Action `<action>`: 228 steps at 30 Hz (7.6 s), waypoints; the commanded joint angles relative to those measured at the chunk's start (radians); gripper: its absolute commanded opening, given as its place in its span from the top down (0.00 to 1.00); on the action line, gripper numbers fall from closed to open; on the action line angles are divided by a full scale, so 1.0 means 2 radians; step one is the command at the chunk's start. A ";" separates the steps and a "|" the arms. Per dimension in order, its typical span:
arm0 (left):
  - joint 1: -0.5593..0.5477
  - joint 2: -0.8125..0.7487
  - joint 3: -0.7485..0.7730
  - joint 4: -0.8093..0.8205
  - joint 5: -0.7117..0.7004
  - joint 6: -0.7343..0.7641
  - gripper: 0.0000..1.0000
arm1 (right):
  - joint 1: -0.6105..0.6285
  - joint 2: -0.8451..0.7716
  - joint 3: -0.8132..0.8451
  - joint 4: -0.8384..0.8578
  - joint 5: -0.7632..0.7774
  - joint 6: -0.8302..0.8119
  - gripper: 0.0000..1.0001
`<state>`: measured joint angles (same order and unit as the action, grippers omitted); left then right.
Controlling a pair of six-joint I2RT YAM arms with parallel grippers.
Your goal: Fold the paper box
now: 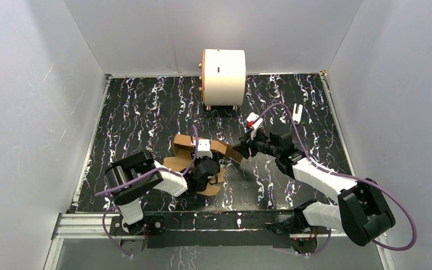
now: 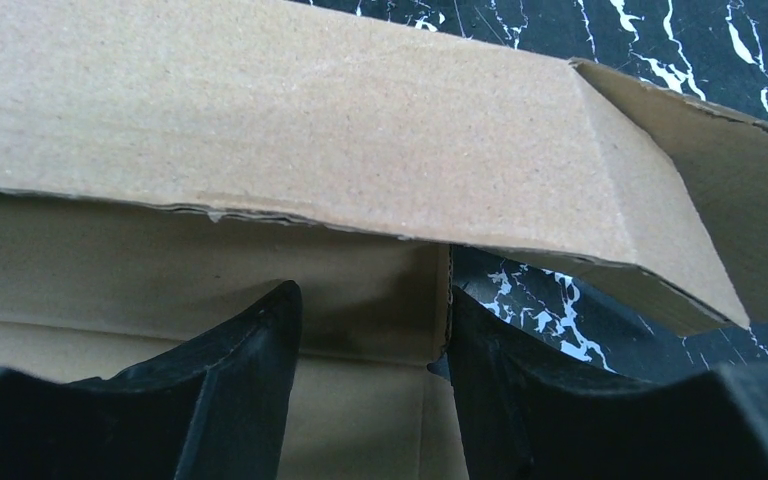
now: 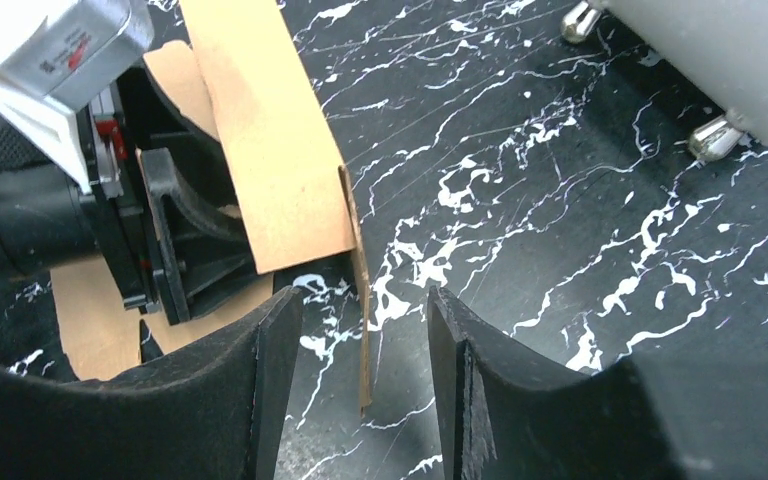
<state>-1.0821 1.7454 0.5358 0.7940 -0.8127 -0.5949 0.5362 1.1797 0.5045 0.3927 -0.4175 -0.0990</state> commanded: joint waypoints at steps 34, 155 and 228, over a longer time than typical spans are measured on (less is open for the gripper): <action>0.015 0.010 -0.029 0.033 0.022 -0.031 0.51 | 0.127 0.187 0.220 -0.189 0.268 0.157 0.56; 0.146 -0.230 0.179 -0.385 0.158 0.109 0.24 | 0.013 0.163 0.075 0.057 0.043 0.168 0.58; 0.224 -0.040 0.260 -0.343 0.335 0.197 0.19 | -0.132 0.278 0.163 0.039 -0.197 0.088 0.46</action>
<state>-0.6376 1.6650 1.0630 0.1196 -0.1658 -0.1993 0.2451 1.7649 0.8539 0.4187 -0.7513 0.1051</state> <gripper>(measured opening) 0.813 0.528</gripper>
